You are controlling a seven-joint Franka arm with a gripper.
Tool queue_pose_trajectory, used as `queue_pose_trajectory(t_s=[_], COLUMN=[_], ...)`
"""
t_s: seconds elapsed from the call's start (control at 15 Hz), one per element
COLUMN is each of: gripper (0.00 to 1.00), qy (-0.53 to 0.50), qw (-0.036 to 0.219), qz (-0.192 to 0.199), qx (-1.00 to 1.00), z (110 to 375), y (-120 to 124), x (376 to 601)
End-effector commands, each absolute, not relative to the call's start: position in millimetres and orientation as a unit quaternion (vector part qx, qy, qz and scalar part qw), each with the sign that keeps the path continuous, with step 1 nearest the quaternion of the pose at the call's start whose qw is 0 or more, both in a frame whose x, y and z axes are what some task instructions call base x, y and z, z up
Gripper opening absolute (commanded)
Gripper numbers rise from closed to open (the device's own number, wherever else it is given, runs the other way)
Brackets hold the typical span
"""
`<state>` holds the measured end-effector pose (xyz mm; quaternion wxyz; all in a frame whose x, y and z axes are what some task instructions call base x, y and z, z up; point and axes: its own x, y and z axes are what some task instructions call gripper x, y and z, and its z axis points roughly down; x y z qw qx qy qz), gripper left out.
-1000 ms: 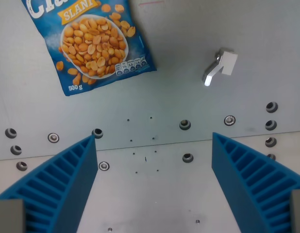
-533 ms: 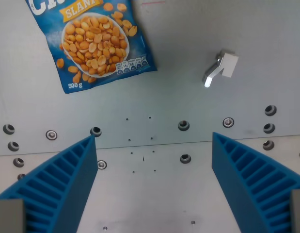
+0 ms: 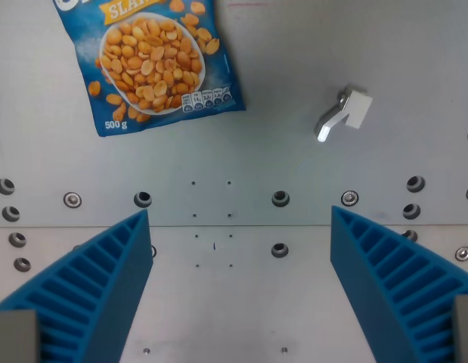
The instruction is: Rotate around gripper negative z
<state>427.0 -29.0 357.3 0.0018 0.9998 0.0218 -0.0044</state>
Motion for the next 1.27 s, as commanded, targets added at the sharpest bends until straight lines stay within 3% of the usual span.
queue_pose_trajectory(t_s=[0.07,1.27], gripper=[1.0,1.0], qy=[0.094,0.212], qw=[0.002,0.002], qz=[-0.001,-0.002], qx=[0.996,0.977], z=[360.2,360.2], y=[-29.7,-29.7], x=[426.5,426.5])
